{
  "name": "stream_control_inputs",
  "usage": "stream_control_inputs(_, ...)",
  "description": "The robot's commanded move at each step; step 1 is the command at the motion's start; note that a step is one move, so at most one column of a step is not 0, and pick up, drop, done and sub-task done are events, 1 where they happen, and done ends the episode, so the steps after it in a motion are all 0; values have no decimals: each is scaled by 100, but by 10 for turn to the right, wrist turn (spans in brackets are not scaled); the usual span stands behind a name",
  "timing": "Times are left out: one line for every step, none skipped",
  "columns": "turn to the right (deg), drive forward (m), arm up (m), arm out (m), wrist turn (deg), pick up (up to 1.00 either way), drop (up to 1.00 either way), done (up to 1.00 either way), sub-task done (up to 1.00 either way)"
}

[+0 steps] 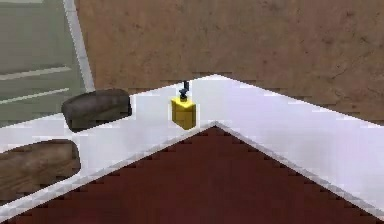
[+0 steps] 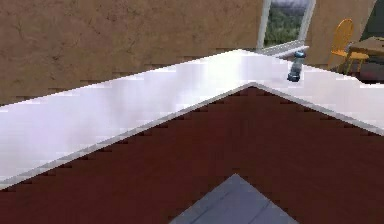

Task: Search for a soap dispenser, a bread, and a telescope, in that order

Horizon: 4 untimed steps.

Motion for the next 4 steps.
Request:
stream_control_inputs(-420,0,0,0,0,0,0,0,0)
stream_control_inputs(0,0,0,0,0,0,0,0,100)
stream_control_inputs(-450,0,0,0,0,0,0,0,0)
stream_control_inputs(-450,0,0,0,0,0,0,0,0)
